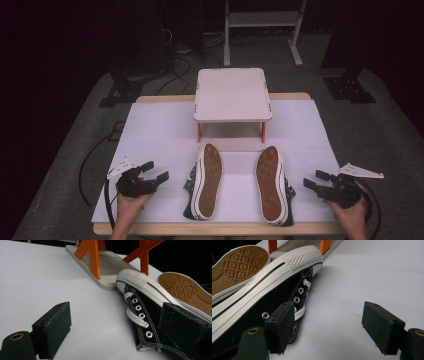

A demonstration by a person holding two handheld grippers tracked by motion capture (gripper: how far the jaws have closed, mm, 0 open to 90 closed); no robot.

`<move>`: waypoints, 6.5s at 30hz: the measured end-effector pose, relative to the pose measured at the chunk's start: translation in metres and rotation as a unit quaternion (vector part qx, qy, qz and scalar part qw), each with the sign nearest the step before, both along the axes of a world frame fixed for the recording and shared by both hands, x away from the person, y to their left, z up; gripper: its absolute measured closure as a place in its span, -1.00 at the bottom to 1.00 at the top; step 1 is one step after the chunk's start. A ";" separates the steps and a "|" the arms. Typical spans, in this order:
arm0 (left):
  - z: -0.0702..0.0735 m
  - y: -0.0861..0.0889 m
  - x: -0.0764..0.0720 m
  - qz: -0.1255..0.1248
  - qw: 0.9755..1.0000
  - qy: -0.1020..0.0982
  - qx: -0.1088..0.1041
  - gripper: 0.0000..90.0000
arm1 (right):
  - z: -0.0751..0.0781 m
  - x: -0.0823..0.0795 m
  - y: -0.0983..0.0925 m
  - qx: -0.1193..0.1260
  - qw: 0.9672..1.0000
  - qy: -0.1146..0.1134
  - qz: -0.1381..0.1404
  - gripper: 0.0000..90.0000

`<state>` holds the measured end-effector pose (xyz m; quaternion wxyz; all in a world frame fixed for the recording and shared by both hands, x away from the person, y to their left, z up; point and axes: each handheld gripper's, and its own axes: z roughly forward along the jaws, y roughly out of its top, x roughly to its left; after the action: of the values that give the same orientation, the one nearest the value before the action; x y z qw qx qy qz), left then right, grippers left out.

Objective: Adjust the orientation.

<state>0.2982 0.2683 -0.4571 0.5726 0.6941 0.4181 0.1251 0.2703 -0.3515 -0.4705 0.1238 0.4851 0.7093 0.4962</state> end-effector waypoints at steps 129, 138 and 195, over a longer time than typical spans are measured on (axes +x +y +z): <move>0.014 -0.020 0.045 -0.047 0.988 0.035 0.143 0.09 | 0.002 0.000 0.011 -0.003 1.000 -0.003 0.016 -0.43; 0.019 0.015 0.044 0.013 0.990 0.040 0.137 0.08 | 0.002 0.000 0.012 -0.002 1.000 -0.002 0.016 -0.43; 0.036 -0.018 0.036 0.016 0.976 0.114 0.185 0.08 | 0.000 0.001 0.017 -0.007 1.000 0.004 0.029 -0.42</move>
<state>0.3340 0.2498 -0.4208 0.3806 0.7909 0.4612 0.1296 0.2712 -0.3350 -0.4705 0.1096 0.4654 0.7270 0.4928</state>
